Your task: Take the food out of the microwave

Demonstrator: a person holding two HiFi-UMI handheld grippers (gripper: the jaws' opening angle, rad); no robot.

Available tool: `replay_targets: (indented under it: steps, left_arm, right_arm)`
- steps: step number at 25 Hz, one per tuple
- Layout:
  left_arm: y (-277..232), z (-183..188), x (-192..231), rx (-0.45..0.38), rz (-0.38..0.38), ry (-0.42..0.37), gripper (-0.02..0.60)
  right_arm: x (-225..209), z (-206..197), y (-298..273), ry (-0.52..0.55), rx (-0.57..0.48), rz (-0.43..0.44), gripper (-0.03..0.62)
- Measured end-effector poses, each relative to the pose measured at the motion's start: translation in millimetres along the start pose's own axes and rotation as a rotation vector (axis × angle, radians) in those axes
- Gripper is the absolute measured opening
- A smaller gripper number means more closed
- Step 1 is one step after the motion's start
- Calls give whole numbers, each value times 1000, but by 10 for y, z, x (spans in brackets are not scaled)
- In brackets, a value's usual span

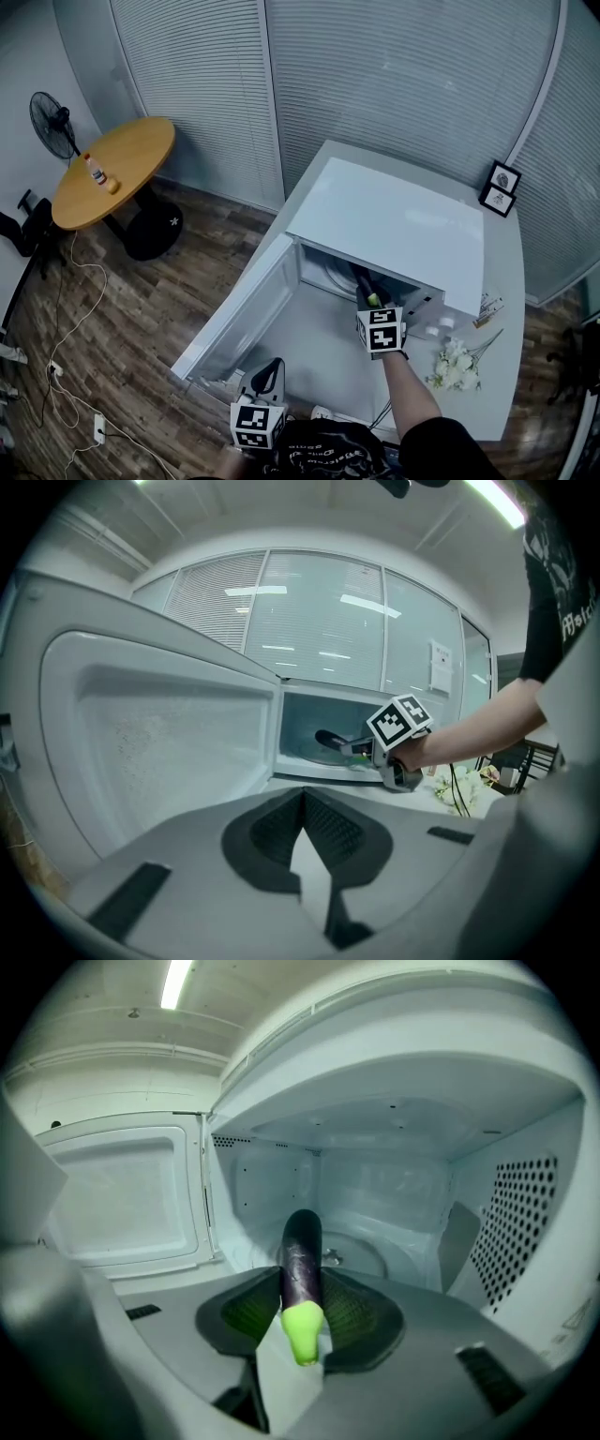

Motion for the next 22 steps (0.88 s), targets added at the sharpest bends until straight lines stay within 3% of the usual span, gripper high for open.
replay_targets:
  steps: [9, 22]
  left_arm:
    - [38, -17, -21, -22, -22, -10, 8]
    - [120, -35, -137, -56, -53, -18, 8]
  right_arm:
    - [141, -42, 283, 70, -26, -2, 133]
    - [218, -137, 705, 40, -73, -26, 133]
Point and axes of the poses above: the fingertips, and each gripper's own axes: y backward along the fingers, x to its left, z out of its top, the point moved 1 cm from there along y, backward along the fingers, and after that the axes turned 11 degrees about x, right-handed, at the moved point
